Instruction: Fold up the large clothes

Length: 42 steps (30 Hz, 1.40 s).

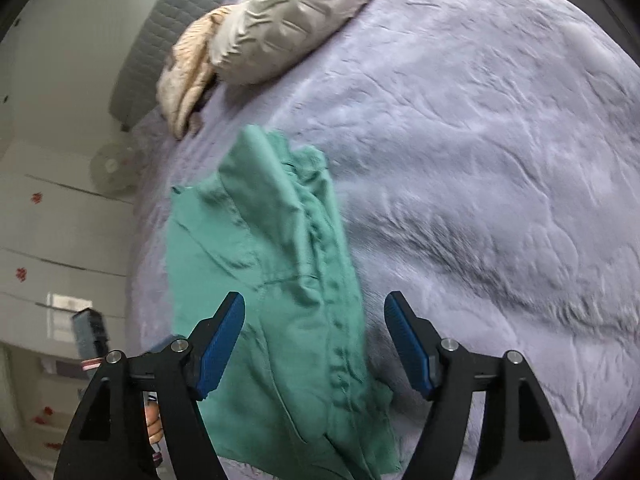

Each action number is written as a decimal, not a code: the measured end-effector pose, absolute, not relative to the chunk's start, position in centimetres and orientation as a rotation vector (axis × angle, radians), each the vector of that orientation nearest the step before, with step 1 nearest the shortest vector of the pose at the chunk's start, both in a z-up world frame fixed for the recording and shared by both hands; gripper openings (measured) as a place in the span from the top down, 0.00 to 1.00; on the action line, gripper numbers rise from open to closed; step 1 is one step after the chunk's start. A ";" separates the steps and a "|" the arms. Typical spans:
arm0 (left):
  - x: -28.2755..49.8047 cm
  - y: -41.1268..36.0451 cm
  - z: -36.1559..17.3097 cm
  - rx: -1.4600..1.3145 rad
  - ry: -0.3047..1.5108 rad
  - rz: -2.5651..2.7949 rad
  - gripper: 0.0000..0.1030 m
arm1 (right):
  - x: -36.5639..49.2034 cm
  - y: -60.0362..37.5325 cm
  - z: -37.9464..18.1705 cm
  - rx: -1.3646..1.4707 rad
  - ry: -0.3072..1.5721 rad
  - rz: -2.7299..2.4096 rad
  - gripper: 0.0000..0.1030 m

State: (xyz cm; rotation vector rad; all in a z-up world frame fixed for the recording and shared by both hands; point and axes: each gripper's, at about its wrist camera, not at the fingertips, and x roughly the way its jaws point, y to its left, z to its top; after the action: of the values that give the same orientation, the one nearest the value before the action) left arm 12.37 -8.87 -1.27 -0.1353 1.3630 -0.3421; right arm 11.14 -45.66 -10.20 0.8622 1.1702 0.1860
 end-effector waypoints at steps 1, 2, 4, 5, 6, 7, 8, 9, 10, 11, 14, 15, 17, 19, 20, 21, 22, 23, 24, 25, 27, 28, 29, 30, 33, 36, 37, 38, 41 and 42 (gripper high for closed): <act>12.3 -8.6 -1.4 -0.153 1.369 -0.349 0.01 | 11.4 -45.6 -10.3 0.866 1.172 0.202 0.27; 12.2 -8.4 -1.5 -0.165 1.373 -0.363 0.01 | 11.8 -45.5 -10.6 0.872 1.178 0.215 0.27; 11.8 -8.2 -1.6 -0.176 1.372 -0.384 0.01 | 12.5 -45.4 -11.7 0.899 1.203 0.240 0.27; 11.6 -8.1 -1.7 -0.195 1.380 -0.411 0.01 | 12.9 -45.4 -12.2 0.913 1.213 0.253 0.27; 11.4 -8.0 -2.0 -0.228 1.400 -0.461 0.01 | 13.3 -45.3 -12.6 0.926 1.218 0.274 0.27; 11.3 -7.9 -2.4 -0.270 1.426 -0.516 0.01 | 13.8 -45.0 -13.2 0.942 1.229 0.314 0.27; 11.2 -8.0 -3.0 -0.316 1.454 -0.566 0.01 | 14.3 -44.7 -13.6 0.948 1.239 0.336 0.27; 11.1 -8.1 -3.5 -0.335 1.469 -0.591 0.01 | 14.9 -44.3 -14.1 0.936 1.255 0.348 0.27; 11.1 -8.4 -4.0 -0.341 1.481 -0.603 0.01 | 15.4 -44.0 -14.3 0.922 1.264 0.360 0.25; 11.2 -8.8 -4.3 -0.341 1.489 -0.613 0.01 | 16.2 -43.5 -14.7 0.907 1.275 0.383 0.25; 11.5 -10.6 -5.2 -0.328 1.488 -0.643 0.01 | 17.9 -42.5 -15.3 0.881 1.287 0.426 0.25; 11.6 -11.2 -5.4 -0.316 1.486 -0.647 0.01 | 18.7 -42.1 -15.5 0.873 1.288 0.442 0.25; 11.5 -12.1 -5.6 -0.283 1.482 -0.643 0.01 | 19.5 -41.7 -15.8 0.872 1.287 0.451 0.25; 11.4 -12.5 -5.4 -0.251 1.473 -0.643 0.01 | 20.1 -41.6 -16.1 0.897 1.296 0.447 0.25; 11.1 -12.6 -5.0 -0.237 1.459 -0.643 0.07 | 20.2 -41.6 -16.2 0.912 1.296 0.442 0.25; 10.9 -12.5 -4.8 -0.228 1.448 -0.636 0.12 | 20.2 -41.7 -16.2 0.917 1.301 0.430 0.37; 10.7 -12.3 -4.5 -0.220 1.435 -0.635 0.21 | 20.2 -41.7 -16.2 0.915 1.307 0.421 0.61; 10.6 -12.0 -4.1 -0.216 1.418 -0.641 0.32 | 20.2 -41.8 -16.1 0.932 1.303 0.425 0.65; 10.4 -11.6 -3.5 -0.216 1.400 -0.654 0.36 | 19.9 -41.9 -15.9 0.951 1.279 0.427 0.74; 10.4 -11.3 -3.2 -0.222 1.393 -0.663 0.45 | 19.6 -41.9 -15.5 0.968 1.252 0.438 0.79; 10.4 -10.6 -2.0 -0.249 1.374 -0.695 0.51 | 19.2 -41.8 -14.7 1.015 1.213 0.459 0.82; 10.4 -10.3 -1.4 -0.252 1.366 -0.708 0.52 | 19.0 -41.7 -14.5 1.036 1.200 0.466 0.82; 10.4 -10.1 -0.7 -0.257 1.355 -0.725 0.52 | 18.8 -41.7 -14.1 1.056 1.186 0.473 0.82; 10.3 -9.9 -0.3 -0.263 1.351 -0.738 0.53 | 18.6 -41.6 -13.7 1.079 1.170 0.481 0.83; 9.8 -8.9 1.2 -0.275 1.338 -0.769 0.53 | 18.1 -41.1 -12.3 1.126 1.133 0.493 0.83; 8.8 -7.2 2.2 -0.282 1.332 -0.791 0.53 | 17.3 -39.7 -10.6 1.106 1.134 0.487 0.83; 8.5 -6.8 2.5 -0.282 1.332 -0.797 0.53 | 16.9 -39.2 -10.1 1.105 1.134 0.488 0.83; 7.9 -6.7 2.7 -0.280 1.334 -0.800 0.53 | 16.6 -39.0 -9.7 1.105 1.135 0.490 0.83; 6.5 -4.2 3.4 -0.269 1.349 -0.811 0.53 | 15.2 -36.9 -8.5 1.109 1.146 0.497 0.83; 6.3 -2.6 3.7 -0.264 1.358 -0.810 0.53 | 14.5 -35.9 -8.2 1.115 1.150 0.501 0.83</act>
State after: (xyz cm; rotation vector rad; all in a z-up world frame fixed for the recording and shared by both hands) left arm 6.28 -2.58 3.69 -0.2644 1.3576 -0.8102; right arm 14.52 -35.87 -8.24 1.1151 1.1500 0.5014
